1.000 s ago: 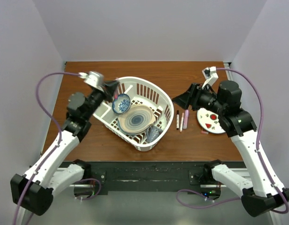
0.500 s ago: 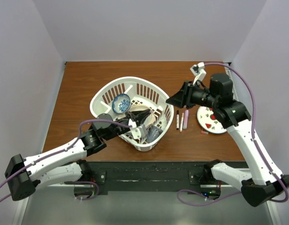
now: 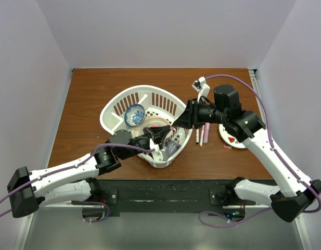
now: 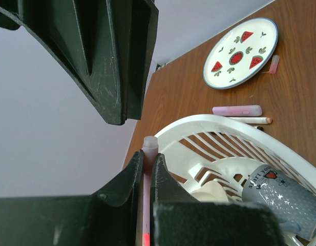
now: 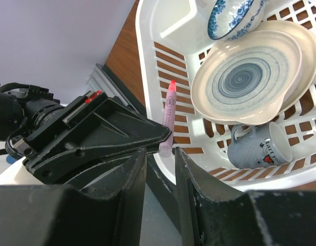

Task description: Insert the pens into the pen caps

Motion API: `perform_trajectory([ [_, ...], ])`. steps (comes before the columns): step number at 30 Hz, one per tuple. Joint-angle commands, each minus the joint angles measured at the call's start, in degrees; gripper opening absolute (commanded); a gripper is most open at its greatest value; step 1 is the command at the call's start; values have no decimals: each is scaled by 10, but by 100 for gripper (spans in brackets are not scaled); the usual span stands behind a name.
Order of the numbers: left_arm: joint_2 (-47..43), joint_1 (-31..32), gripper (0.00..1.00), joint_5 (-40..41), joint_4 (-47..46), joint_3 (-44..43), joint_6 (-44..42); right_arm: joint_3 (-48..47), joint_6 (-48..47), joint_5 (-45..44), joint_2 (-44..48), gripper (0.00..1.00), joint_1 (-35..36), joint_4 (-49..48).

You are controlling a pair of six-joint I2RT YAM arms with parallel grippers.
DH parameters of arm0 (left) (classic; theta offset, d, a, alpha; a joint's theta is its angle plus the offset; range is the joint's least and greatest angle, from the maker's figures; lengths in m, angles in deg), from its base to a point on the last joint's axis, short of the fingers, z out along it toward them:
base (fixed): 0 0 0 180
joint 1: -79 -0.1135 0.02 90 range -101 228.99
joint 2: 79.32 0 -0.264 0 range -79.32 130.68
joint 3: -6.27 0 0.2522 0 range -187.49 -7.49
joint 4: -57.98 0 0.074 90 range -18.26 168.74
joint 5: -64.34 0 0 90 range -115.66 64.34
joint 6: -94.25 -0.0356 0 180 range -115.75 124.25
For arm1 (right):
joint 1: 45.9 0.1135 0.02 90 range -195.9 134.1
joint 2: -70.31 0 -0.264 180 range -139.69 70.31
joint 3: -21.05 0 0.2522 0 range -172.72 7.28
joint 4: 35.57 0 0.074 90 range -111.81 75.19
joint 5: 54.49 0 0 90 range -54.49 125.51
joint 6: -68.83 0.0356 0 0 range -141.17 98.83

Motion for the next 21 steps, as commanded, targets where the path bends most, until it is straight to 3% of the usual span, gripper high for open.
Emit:
perform_trajectory([
  [1, 4, 3, 0, 7, -23, -7, -16, 5, -4, -11, -3, 34, 7, 2],
  [21, 8, 14, 0, 7, -30, -6, -19, 9, -18, -33, -24, 28, 42, 25],
])
